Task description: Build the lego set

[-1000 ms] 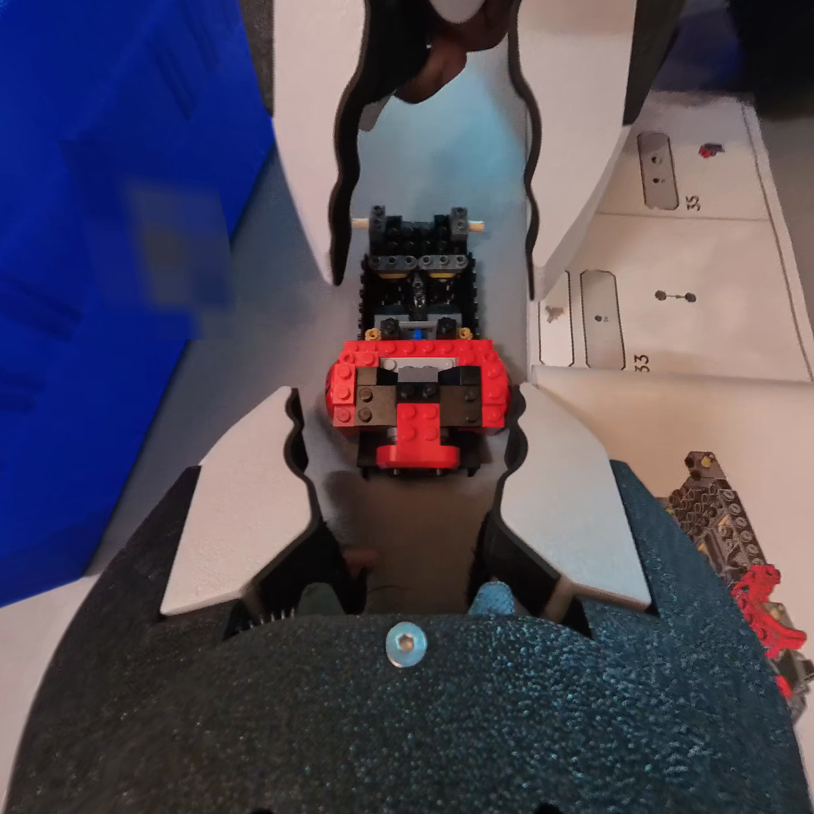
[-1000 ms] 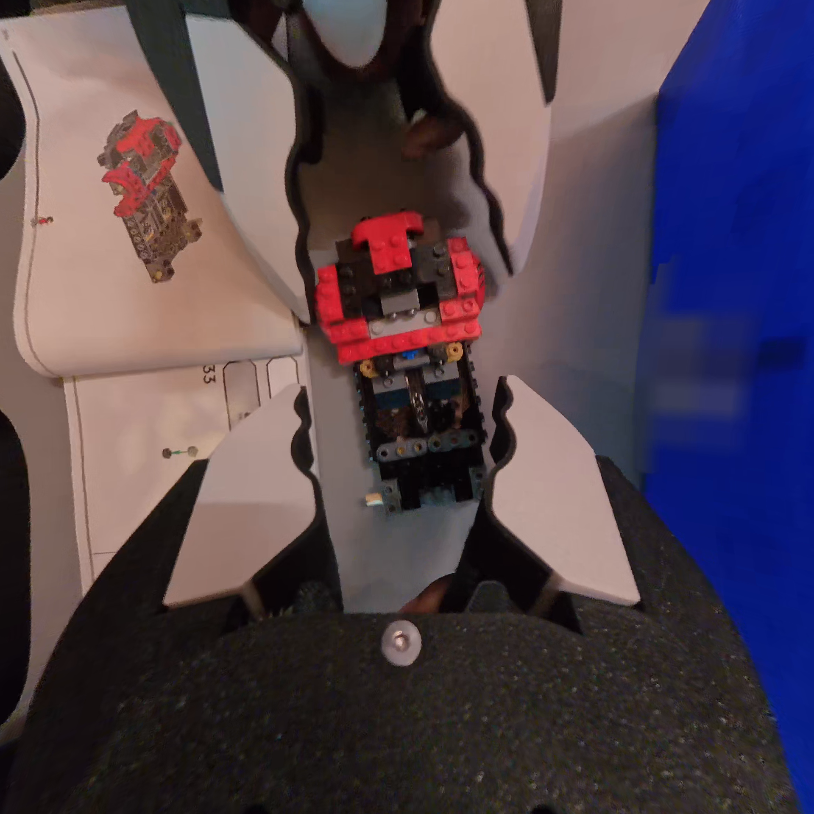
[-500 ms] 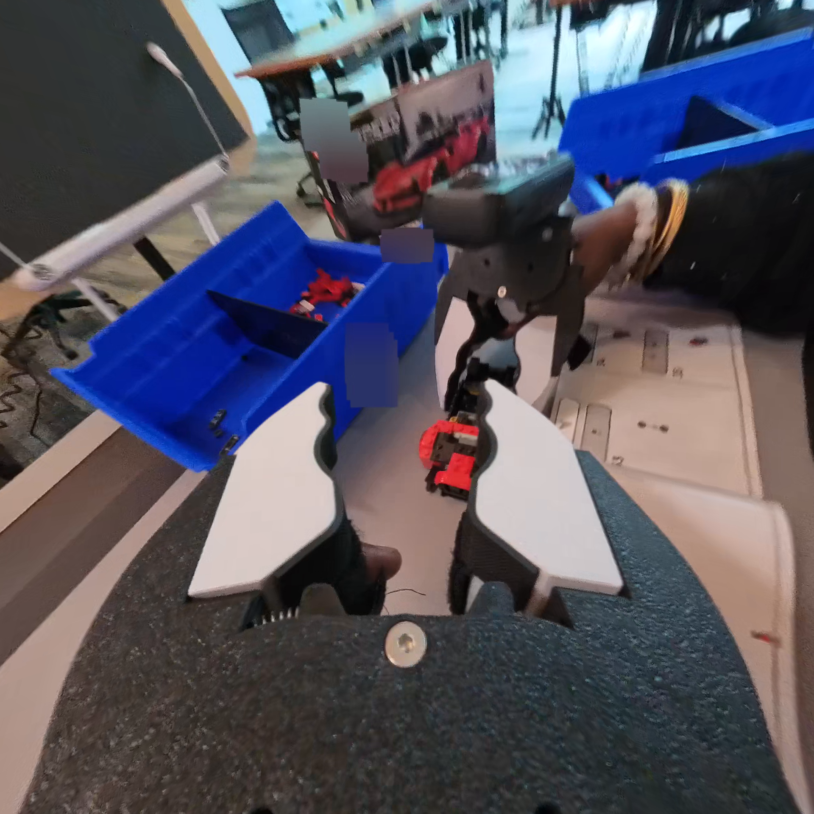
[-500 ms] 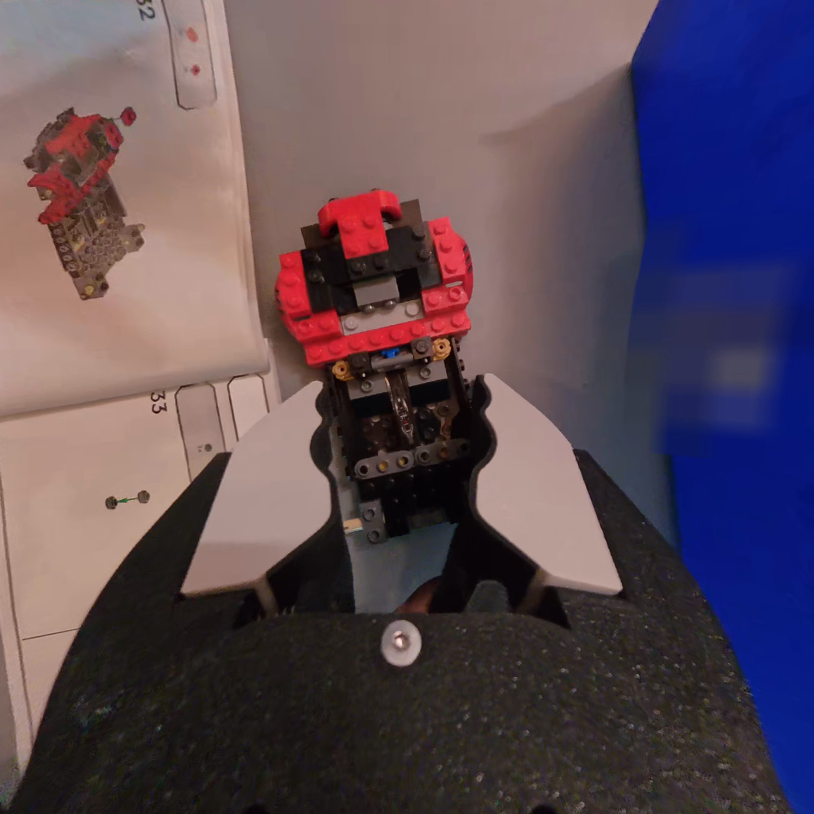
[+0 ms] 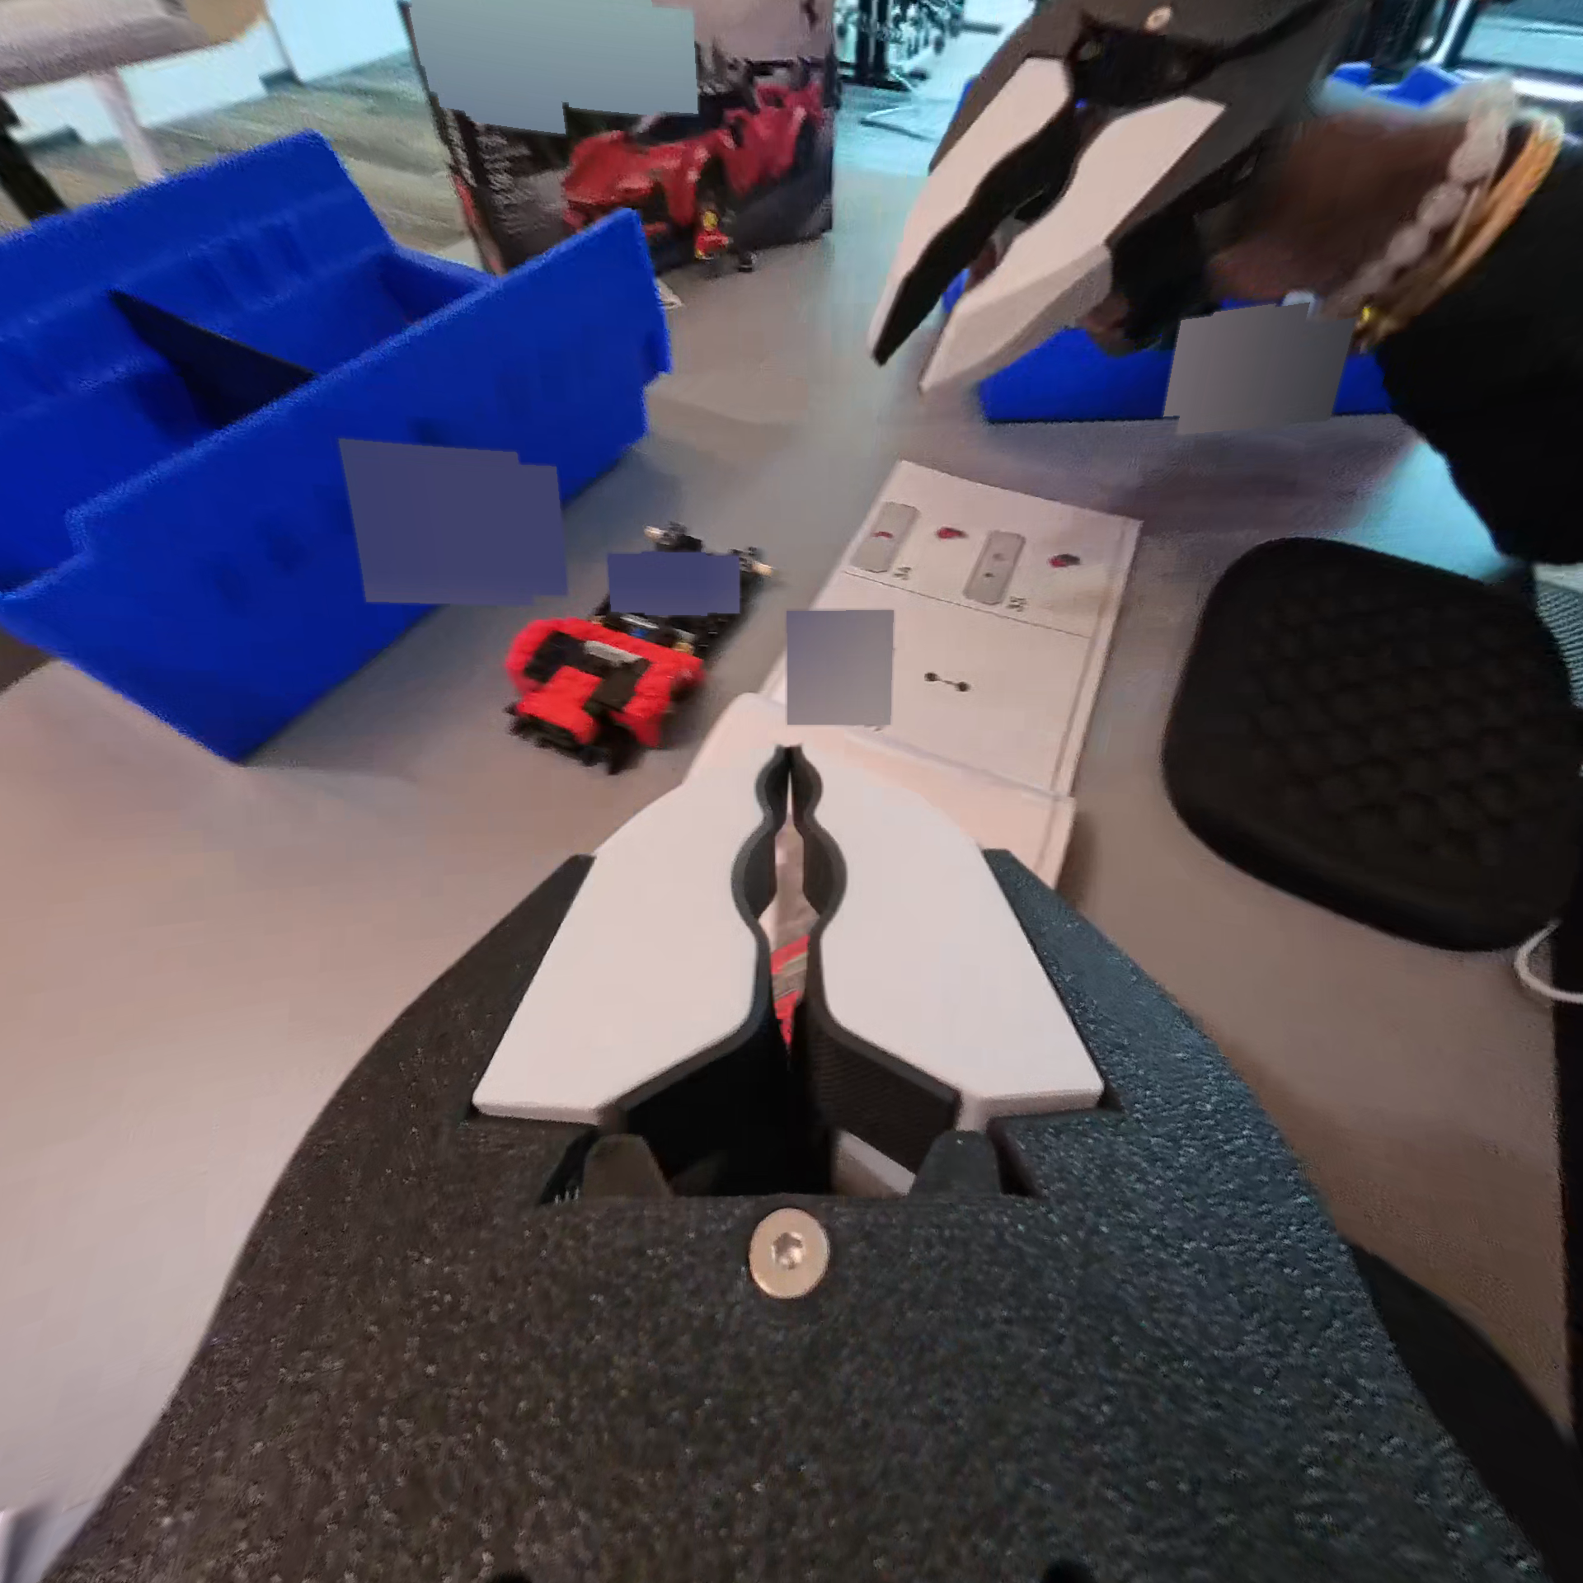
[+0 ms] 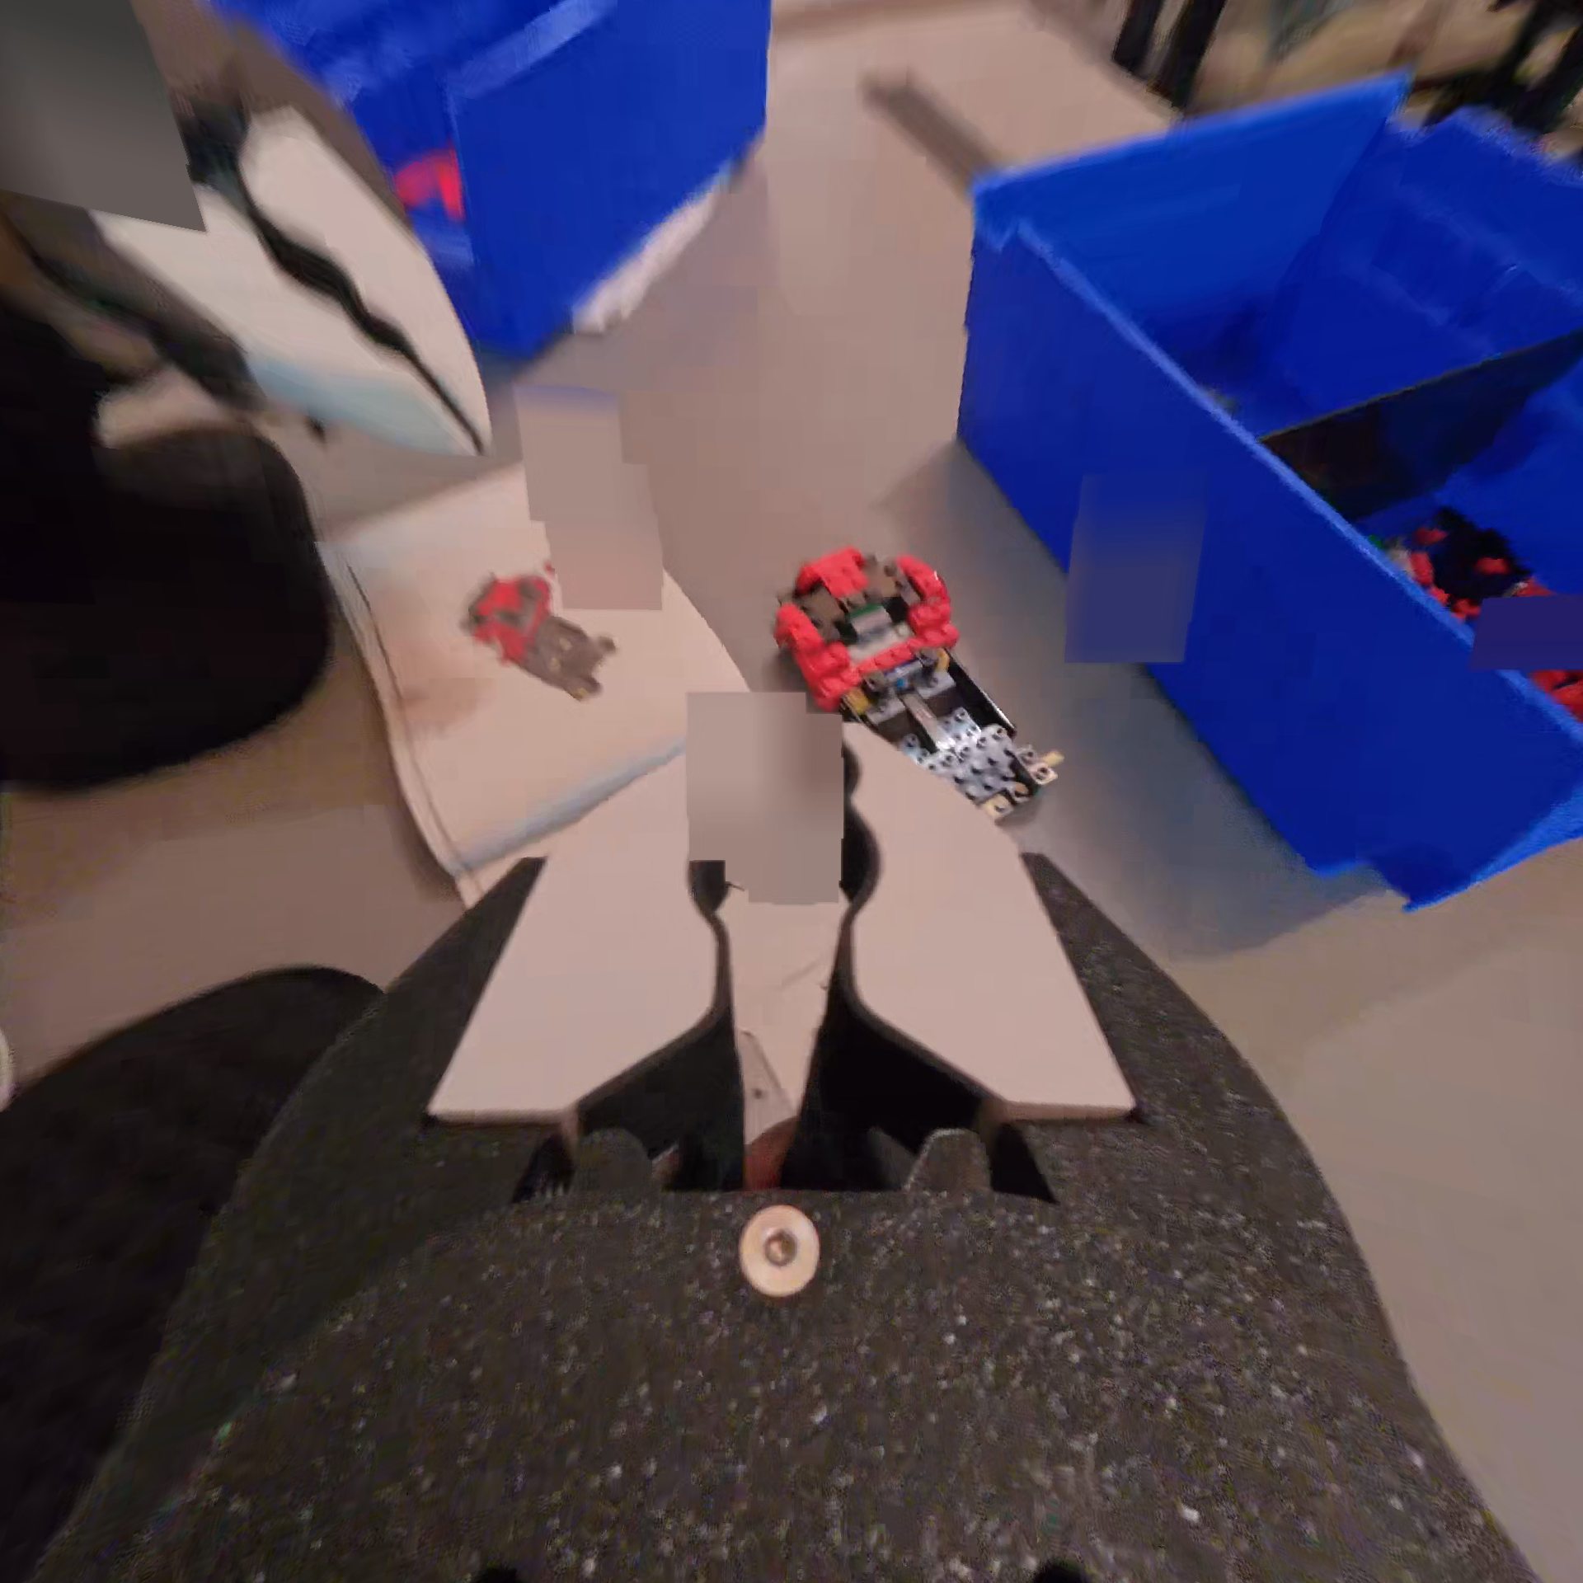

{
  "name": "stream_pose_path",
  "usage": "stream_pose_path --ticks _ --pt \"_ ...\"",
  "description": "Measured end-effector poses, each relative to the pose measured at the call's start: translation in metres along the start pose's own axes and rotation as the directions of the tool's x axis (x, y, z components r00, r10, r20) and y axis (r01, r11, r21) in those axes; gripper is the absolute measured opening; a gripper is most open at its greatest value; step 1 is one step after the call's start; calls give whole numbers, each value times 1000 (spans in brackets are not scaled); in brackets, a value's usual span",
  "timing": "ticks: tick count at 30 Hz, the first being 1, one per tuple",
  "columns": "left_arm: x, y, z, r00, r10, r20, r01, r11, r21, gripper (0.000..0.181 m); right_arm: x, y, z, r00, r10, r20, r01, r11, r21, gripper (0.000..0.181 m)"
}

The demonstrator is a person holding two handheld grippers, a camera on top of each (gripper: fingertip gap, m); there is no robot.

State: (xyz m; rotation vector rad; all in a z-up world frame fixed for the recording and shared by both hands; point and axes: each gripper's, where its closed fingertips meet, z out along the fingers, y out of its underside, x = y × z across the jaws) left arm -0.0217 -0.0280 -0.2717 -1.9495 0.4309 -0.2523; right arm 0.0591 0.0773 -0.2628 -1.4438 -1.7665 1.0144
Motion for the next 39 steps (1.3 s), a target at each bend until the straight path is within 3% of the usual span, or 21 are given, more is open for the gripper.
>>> stream_pose_path --ticks 3,6,8,11,14,17,21,24,26,29,32,35,39 --pt "20 4 19 1000 -5 1 5 1000 5 6 -10 10 -6 987 149 -59 -132 965 227 3" --pt "8 24 36 996 15 89 -9 998 -60 19 1 33 -5 950 282 -133 -212 897 389 1" --pt "-7 39 37 986 29 165 -9 993 -119 28 8 41 -11 942 305 -141 -239 903 357 3" --pt "-22 41 28 974 -48 223 59 997 -39 30 27 47 -21 926 272 -262 -162 913 376 3" --pt "-40 53 19 957 -92 274 109 993 -48 21 17 57 -6 942 299 -155 -248 927 281 8" --pt "-50 65 16 946 -83 314 125 985 -116 23 12 68 9 948 284 -146 -262 952 157 18" --pt "-45 77 25 958 -55 282 119 970 -214 29 6 84 25 956 255 -144 -258 966 -1 51" --pt "-41 85 30 963 4 270 76 955 -285 33 8 88 26 950 255 -178 -263 964 -24 67" --pt "-39 77 29 962 52 269 16 969 -247 35 10 87 26 942 273 -196 -280 960 -8 76" --pt "-42 56 20 950 71 305 -37 993 -115 29 -15 74 32 953 296 -59 -300 951 -71 81" --pt "-45 66 14 959 -1 284 45 988 -149 22 -28 63 41 990 137 21 -129 966 -223 80" --pt "-49 76 11 954 -27 298 89 977 -195 21 3 53 58 994 -106 0 100 942 -321 78" --pt "-47 79 14 958 -45 284 105 974 -202 23 29 36 95 970 -209 124 240 902 -360 73"
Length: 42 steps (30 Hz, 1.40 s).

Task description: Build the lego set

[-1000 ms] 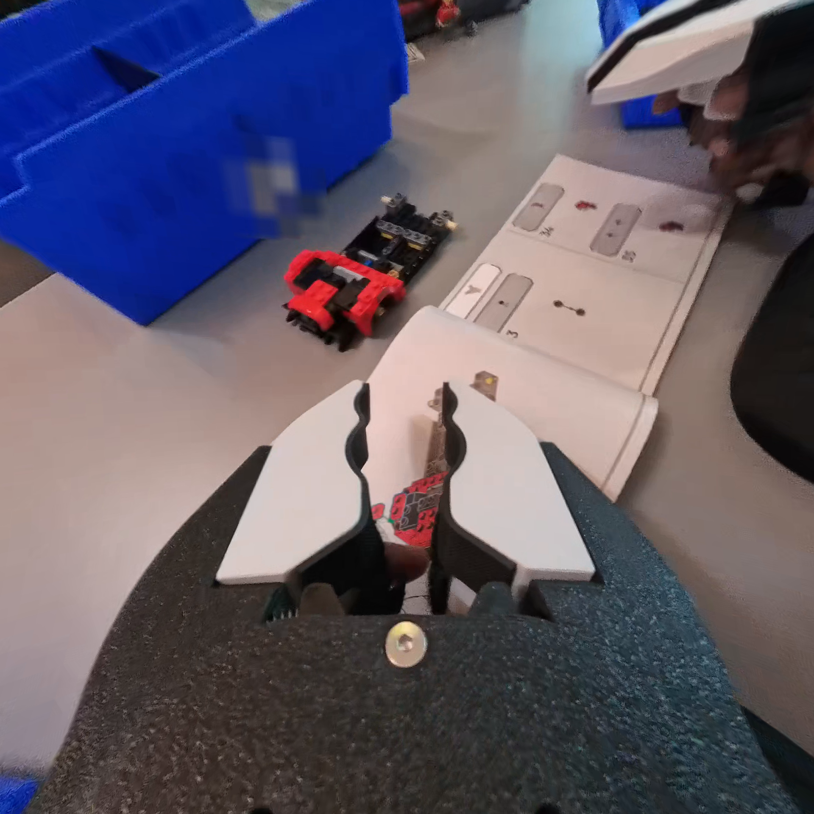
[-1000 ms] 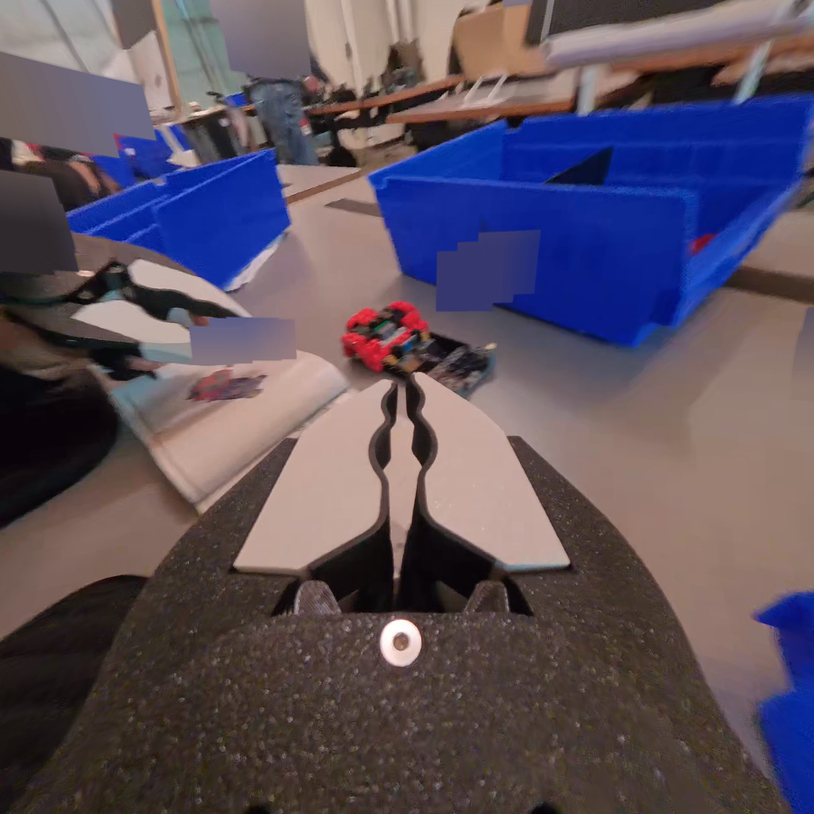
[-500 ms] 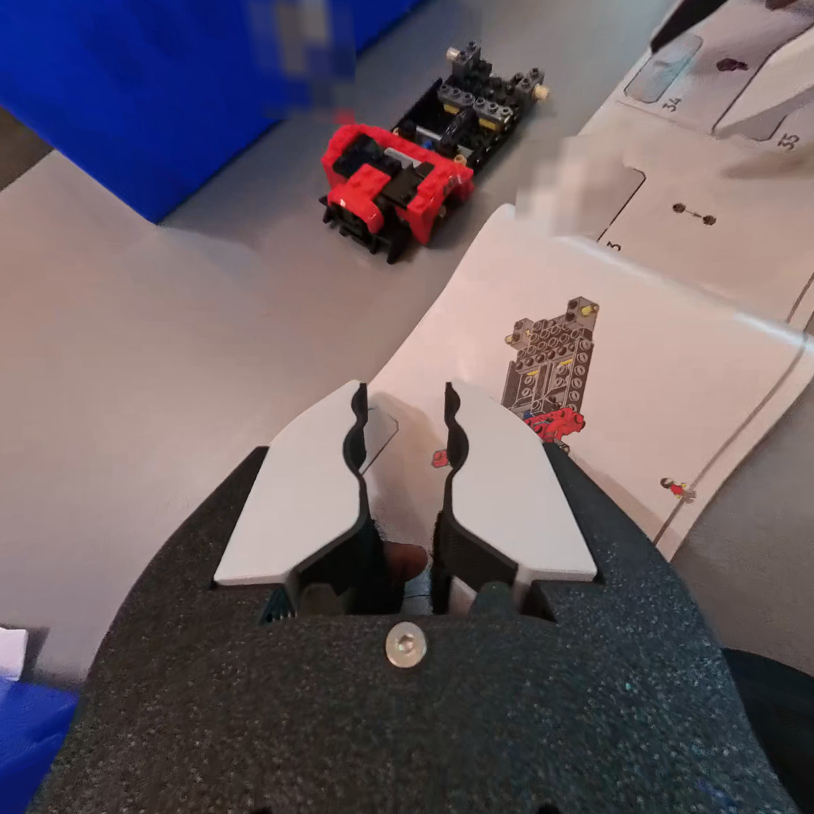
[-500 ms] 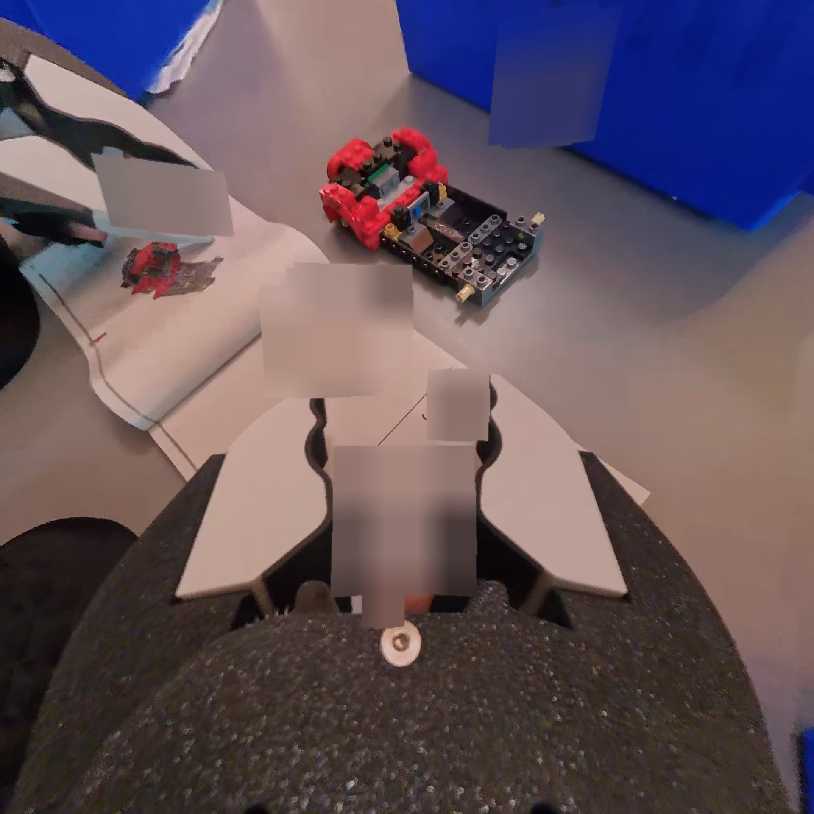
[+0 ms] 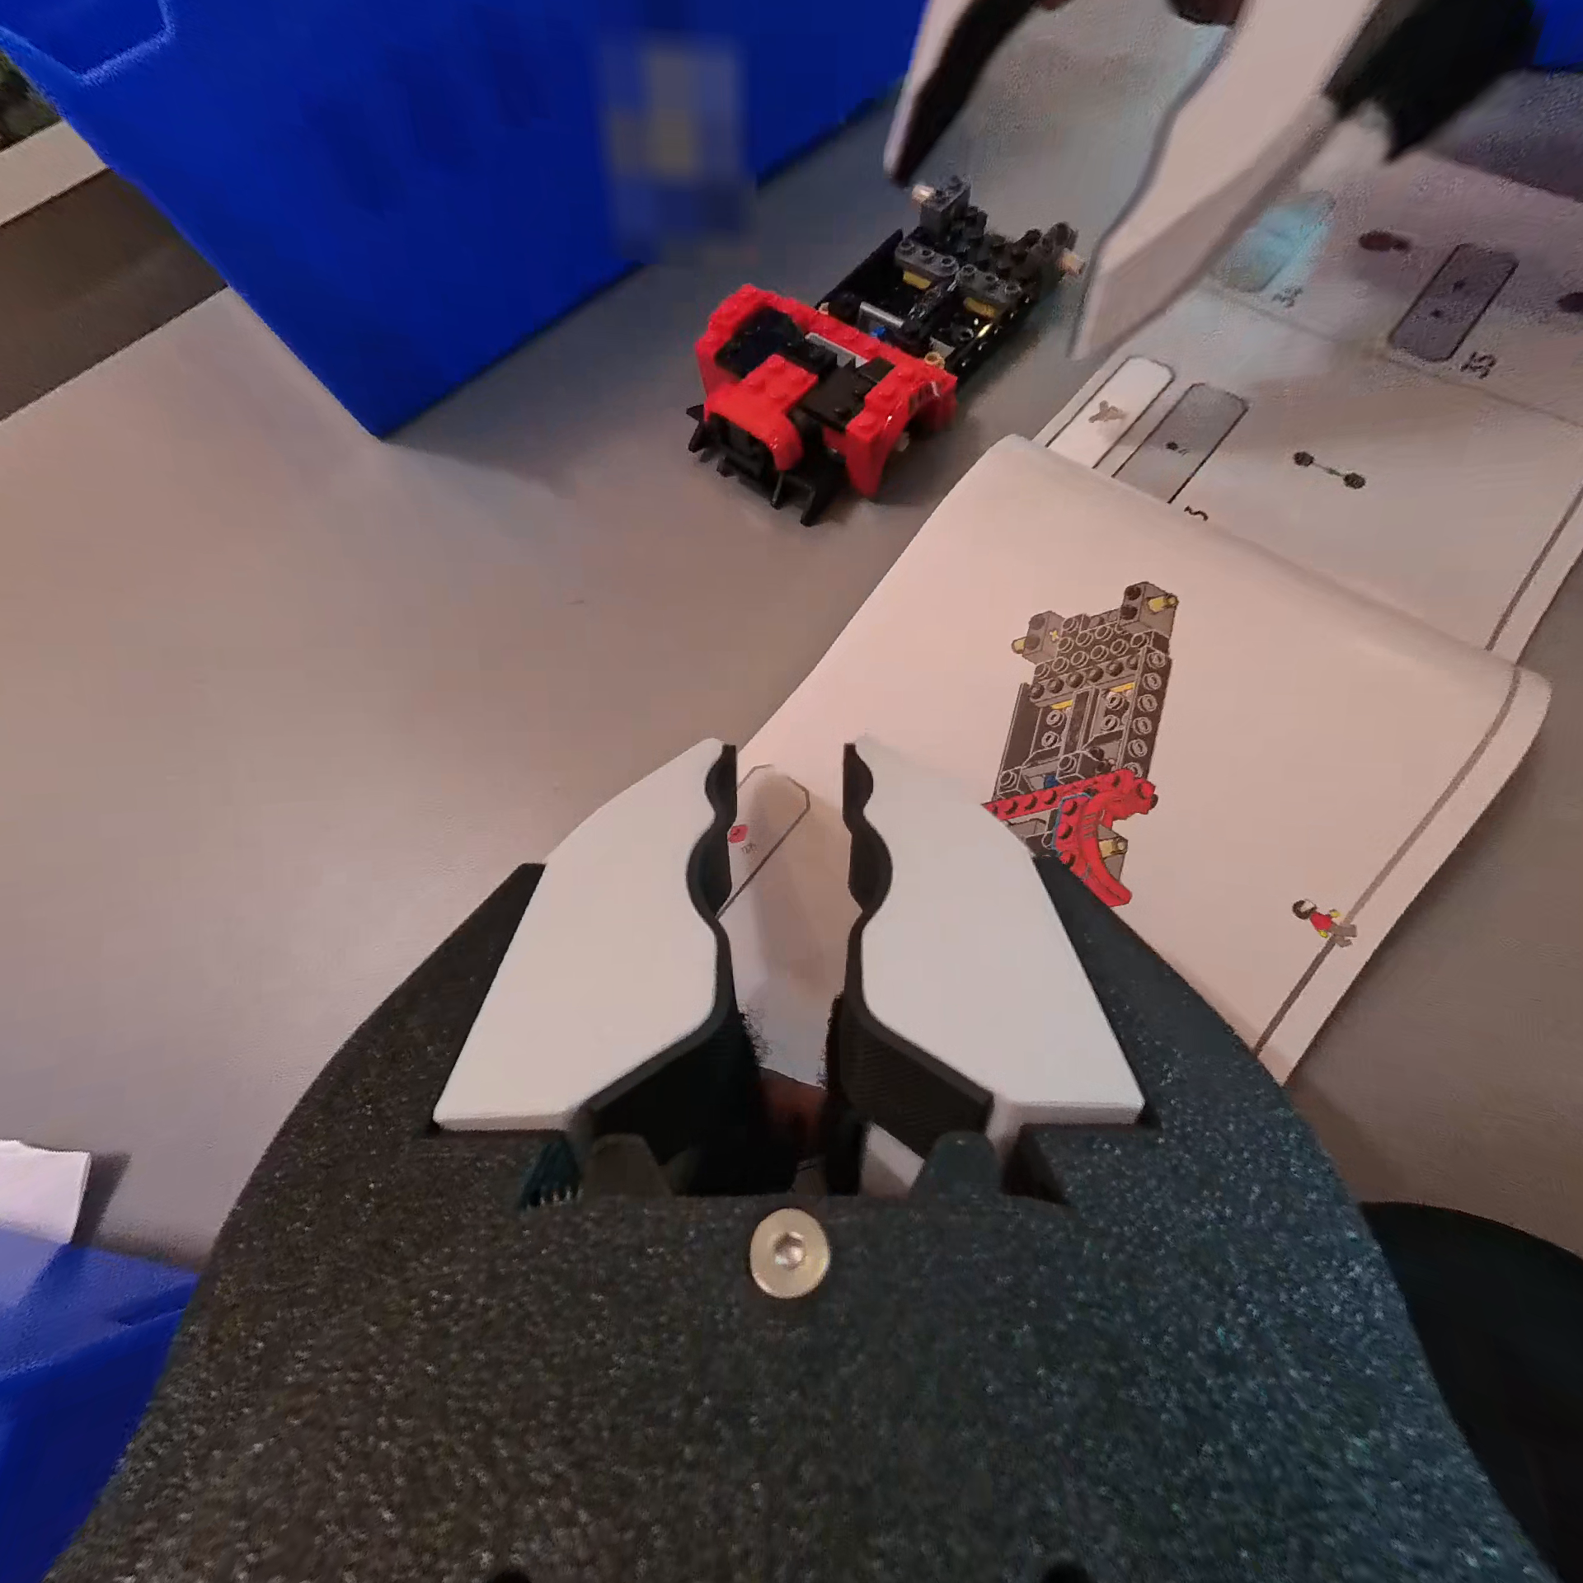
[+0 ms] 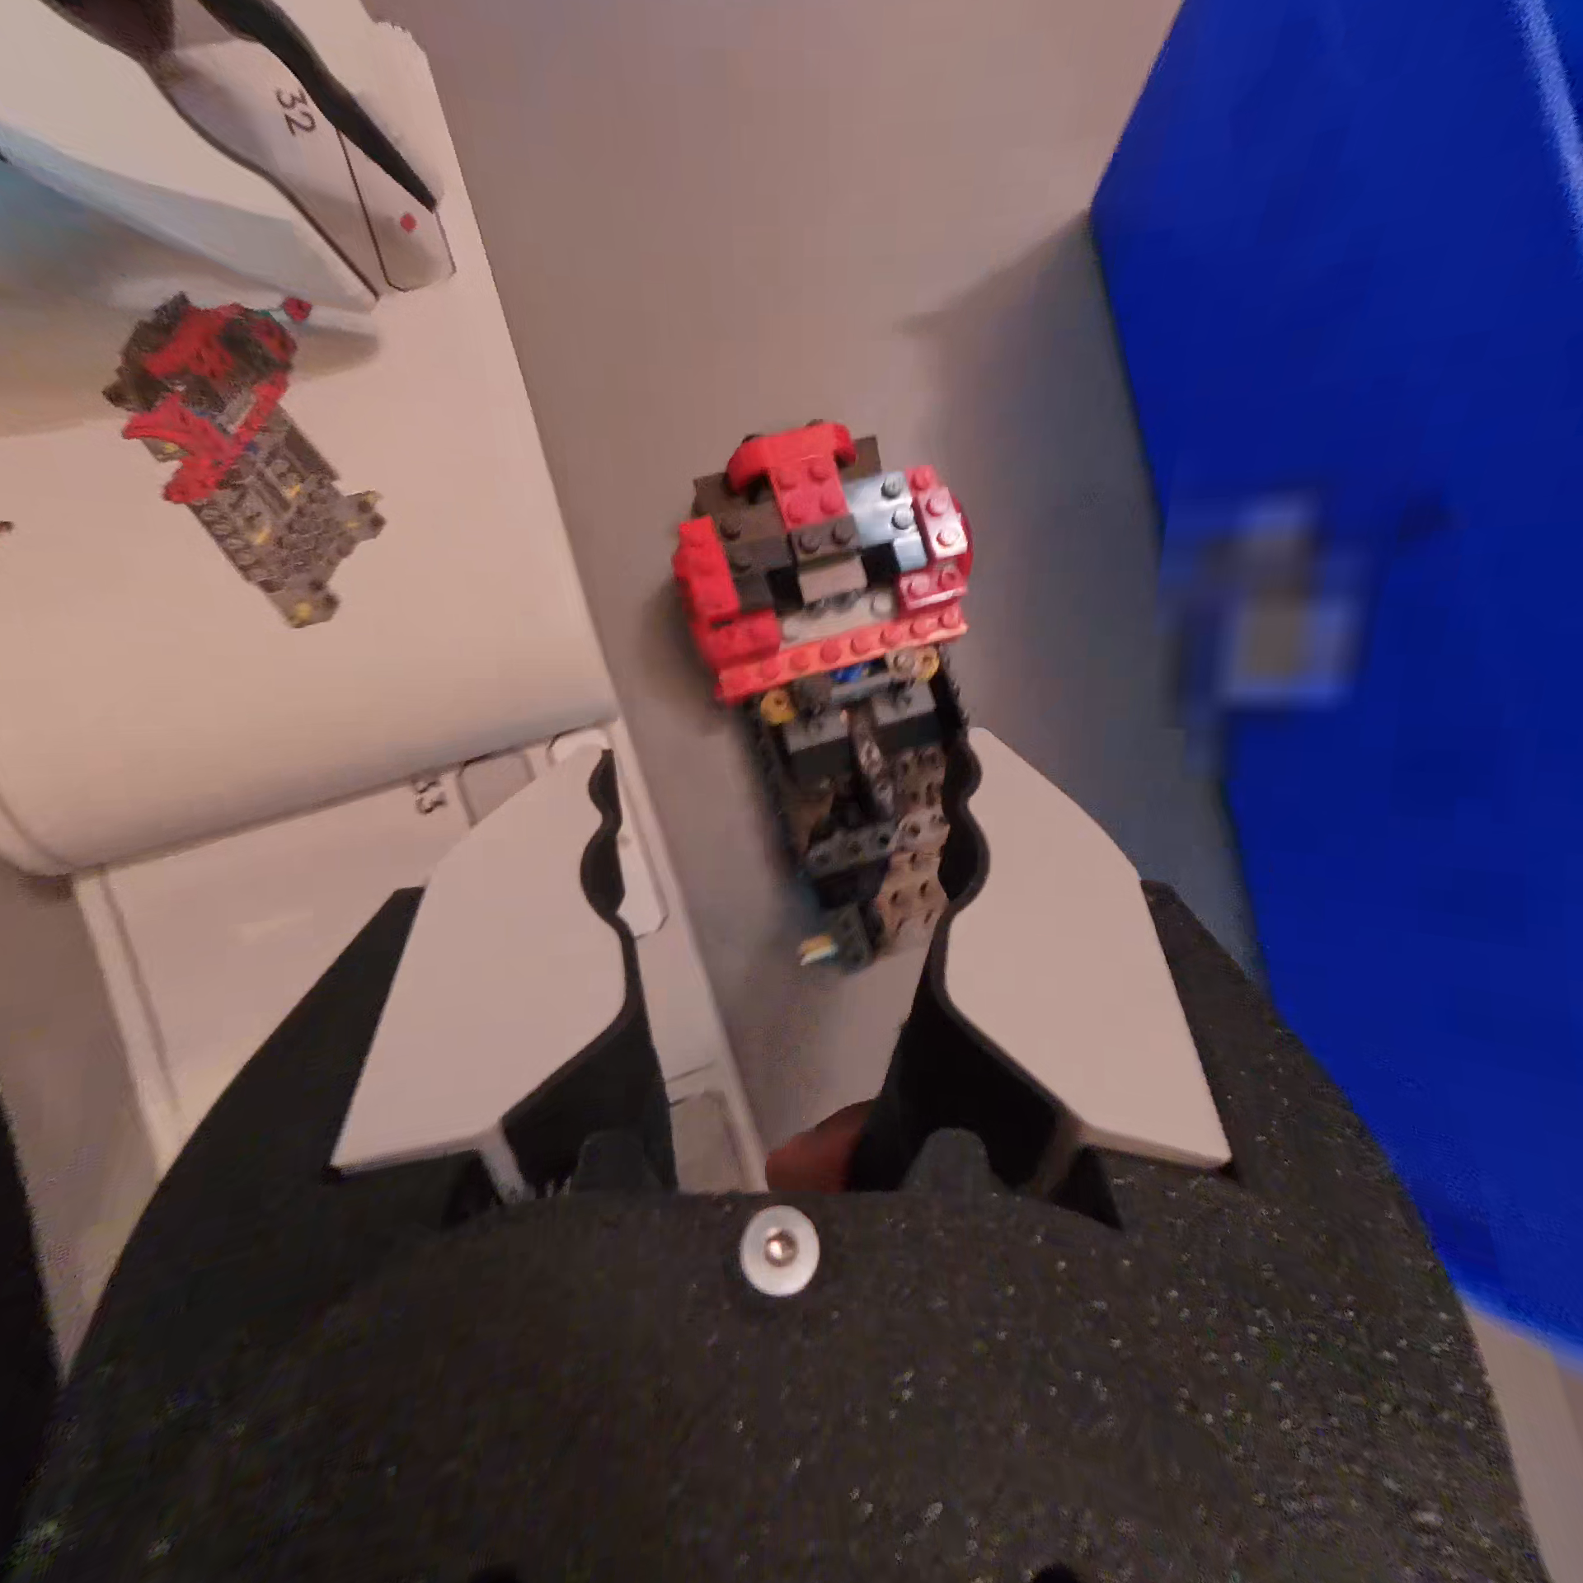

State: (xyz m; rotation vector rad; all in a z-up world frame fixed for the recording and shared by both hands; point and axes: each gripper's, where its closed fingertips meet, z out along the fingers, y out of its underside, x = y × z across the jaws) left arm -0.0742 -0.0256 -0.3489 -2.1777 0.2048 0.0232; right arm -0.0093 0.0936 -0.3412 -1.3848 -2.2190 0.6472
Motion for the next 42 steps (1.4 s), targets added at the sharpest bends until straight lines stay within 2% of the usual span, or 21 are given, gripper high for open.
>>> stream_pose_path --ticks 4,6,11,18,21,23,26,27,29,32,34,36,39,41,42 --pt "3 4 3 999 35 1 -35 999 -30 24 7 -5 27 991 -64 115 77 991 -107 73" --pt "3 4 3 999 37 -4 -37 999 -35 25 9 -8 36 990 -71 122 86 988 -125 71" --pt "3 2 2 1000 23 -11 -23 1000 -16 26 38 -10 42 1000 -20 -19 17 991 -130 56" --pt "2 1 2 1000 24 -4 -24 1000 -8 27 54 -10 44 993 76 -94 -86 991 -106 57" --pt "-4 -4 -1 1000 4 27 -4 999 32 27 56 -15 34 984 102 -145 -114 991 -77 67" --pt "-15 -13 -8 996 -33 77 25 995 97 28 41 -29 12 983 141 -114 -141 990 7 62" --pt "-37 -29 -25 981 -102 164 63 972 227 26 -27 -39 -21 979 143 148 -155 985 70 37" --pt "-41 -33 -30 977 -124 171 76 961 265 23 -51 -34 -28 968 125 216 -141 988 61 31" --pt "-43 -39 -36 975 -160 154 106 944 313 21 -82 -16 -31 964 106 242 -119 992 37 21" --pt "-43 -38 -37 975 -167 147 114 943 314 21 -119 8 -20 947 141 288 -145 989 -6 21" --pt "-42 -40 -37 977 -156 148 102 942 320 21 -131 11 -8 949 142 281 -151 989 11 28" --pt "-36 -43 -34 983 -139 123 94 944 315 20 -129 2 3 968 121 221 -143 986 86 25" --pt "-13 -47 -26 997 -73 34 64 972 228 21 -117 -16 21 979 177 99 -194 960 201 24" --pt "7 -57 -22 1000 5 -14 -2 983 181 23 -113 -22 25 982 177 60 -186 961 203 26" --pt "17 -62 -19 998 49 -38 -42 987 155 24 -109 -21 22 986 161 39 -165 971 175 41"
